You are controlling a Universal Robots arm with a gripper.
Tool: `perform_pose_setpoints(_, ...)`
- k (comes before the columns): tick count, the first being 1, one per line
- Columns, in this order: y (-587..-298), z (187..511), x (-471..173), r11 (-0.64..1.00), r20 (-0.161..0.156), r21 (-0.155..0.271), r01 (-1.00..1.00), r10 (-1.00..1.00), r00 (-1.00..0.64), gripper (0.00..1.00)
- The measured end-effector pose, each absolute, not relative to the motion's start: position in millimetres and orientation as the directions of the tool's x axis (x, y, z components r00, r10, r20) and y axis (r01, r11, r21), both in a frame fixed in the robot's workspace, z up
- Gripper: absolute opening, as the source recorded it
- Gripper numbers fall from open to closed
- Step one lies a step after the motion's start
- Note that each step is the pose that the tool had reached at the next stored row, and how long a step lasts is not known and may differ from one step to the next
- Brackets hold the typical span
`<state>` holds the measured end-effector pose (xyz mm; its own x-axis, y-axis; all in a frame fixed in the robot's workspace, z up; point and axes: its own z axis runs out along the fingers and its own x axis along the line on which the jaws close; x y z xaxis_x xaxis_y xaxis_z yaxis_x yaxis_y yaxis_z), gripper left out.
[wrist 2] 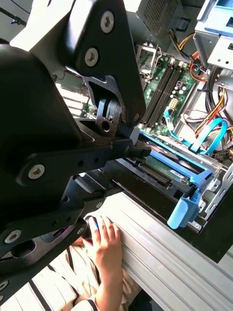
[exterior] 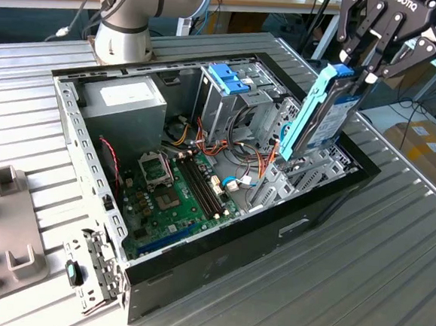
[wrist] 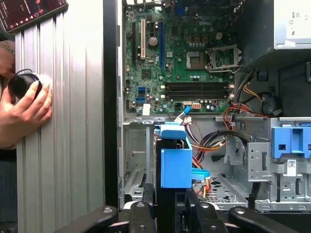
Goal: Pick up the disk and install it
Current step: 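Insert the disk into the insertion slot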
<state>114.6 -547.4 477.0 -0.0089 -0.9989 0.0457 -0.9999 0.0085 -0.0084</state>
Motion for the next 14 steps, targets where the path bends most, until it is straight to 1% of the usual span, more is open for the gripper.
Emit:
perform_pose_setpoints(8, -547.5, 466.7, 114.7, 0.009, 0.046, -0.009, -1.0, -0.999, -0.009, 0.35)
perform_pose_setpoints(14, -547.5, 465.4, 115.2, 0.009, 0.046, -0.008, -1.0, -0.999, -0.009, 0.35)
